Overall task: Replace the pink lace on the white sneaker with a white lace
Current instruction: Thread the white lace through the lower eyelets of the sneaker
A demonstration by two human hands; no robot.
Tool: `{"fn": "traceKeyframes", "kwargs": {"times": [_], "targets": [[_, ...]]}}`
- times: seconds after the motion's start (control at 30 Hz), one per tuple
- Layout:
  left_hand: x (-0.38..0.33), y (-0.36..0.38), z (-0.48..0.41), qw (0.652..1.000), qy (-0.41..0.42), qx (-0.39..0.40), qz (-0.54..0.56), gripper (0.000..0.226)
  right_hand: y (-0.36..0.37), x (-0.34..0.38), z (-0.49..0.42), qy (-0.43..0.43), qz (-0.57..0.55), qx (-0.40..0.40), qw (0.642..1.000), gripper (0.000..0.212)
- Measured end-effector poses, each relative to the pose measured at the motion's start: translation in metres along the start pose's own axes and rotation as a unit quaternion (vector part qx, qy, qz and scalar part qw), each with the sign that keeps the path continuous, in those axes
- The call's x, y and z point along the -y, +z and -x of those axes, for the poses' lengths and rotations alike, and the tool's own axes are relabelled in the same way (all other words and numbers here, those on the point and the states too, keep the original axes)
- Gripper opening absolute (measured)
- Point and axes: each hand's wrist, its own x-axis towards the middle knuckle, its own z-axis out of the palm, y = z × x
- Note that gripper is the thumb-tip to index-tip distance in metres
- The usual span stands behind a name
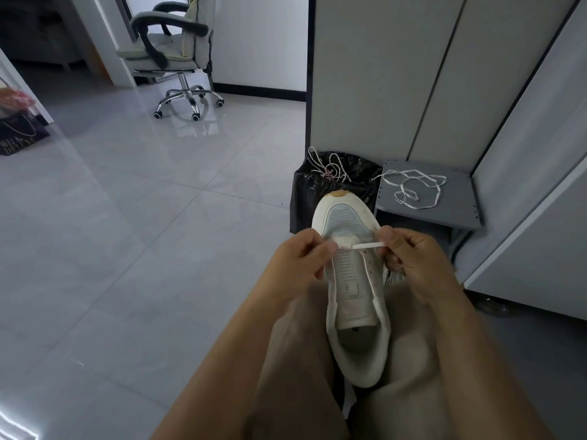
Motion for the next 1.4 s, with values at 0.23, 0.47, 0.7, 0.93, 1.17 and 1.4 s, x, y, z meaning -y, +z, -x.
{"fn": "traceKeyframes", "kwargs": {"times": [0.23,0.47,0.7,0.93,1.17,1.4], "targets": [[0.014,-0.019,0.006,0.987,0.056,-0.055,0.139,0.026,-0.006,-0.003,0.001,-0.005,0.021,0.078,0.997,0.008],[0.056,-0.088,0.021,0.96,0.147,-0.239,0.0,0.02,-0.001,0.0,0.004,-0.03,0.067,0.051,0.996,0.024],[0.082,-0.089,0.018,0.951,0.058,-0.225,-0.204,0.015,0.002,0.002,0.003,-0.041,0.059,0.002,0.997,0.029],[0.013,-0.007,0.0,0.987,0.069,-0.065,-0.127,0.015,0.006,0.006,0.006,-0.054,0.081,0.011,0.995,0.028],[-0.003,0.005,-0.008,0.995,0.002,-0.035,-0.094,0.022,0.005,0.005,0.006,-0.059,0.078,0.009,0.995,0.02],[0.01,-0.026,-0.009,0.989,0.012,-0.078,0.125,0.016,-0.007,-0.001,0.004,-0.013,0.079,0.042,0.996,0.021]]}}
